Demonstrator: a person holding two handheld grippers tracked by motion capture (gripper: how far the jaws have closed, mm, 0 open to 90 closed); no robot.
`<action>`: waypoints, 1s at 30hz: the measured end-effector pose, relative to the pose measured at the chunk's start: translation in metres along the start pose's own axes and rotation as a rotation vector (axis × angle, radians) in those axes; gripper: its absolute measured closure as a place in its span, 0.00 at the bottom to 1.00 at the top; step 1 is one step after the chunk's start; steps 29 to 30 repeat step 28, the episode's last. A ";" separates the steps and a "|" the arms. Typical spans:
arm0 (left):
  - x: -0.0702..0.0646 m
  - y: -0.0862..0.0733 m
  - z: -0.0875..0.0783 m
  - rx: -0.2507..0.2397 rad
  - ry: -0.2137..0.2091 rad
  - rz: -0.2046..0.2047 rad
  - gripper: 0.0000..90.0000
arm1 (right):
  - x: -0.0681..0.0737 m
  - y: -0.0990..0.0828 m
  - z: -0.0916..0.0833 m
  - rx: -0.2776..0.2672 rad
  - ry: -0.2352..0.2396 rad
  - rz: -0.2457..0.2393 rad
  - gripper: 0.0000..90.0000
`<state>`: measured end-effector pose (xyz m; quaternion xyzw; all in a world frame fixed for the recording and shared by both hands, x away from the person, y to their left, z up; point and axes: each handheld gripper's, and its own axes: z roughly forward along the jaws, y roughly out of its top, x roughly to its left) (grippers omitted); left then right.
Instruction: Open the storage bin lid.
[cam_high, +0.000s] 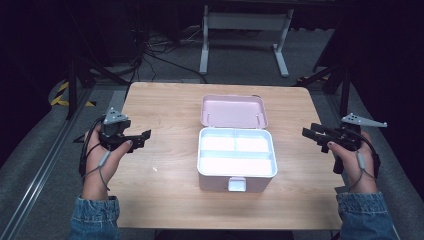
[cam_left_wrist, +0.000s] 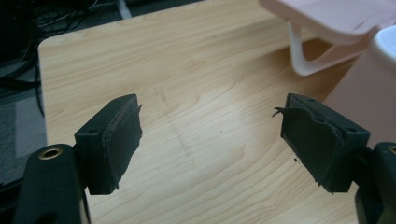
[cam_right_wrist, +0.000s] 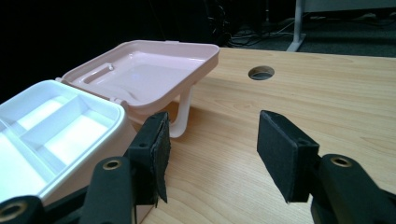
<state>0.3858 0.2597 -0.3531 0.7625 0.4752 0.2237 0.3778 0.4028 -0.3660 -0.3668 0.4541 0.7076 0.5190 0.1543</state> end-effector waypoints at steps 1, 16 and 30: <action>0.001 -0.002 0.001 0.011 -0.001 -0.004 0.23 | -0.001 0.000 0.000 0.001 -0.004 0.000 0.50; 0.018 -0.028 0.019 0.121 0.035 -0.034 0.23 | -0.015 -0.010 0.004 0.057 -0.050 0.019 0.49; 0.019 -0.030 0.022 0.133 0.017 -0.044 0.22 | -0.018 -0.013 0.005 0.067 -0.055 0.018 0.48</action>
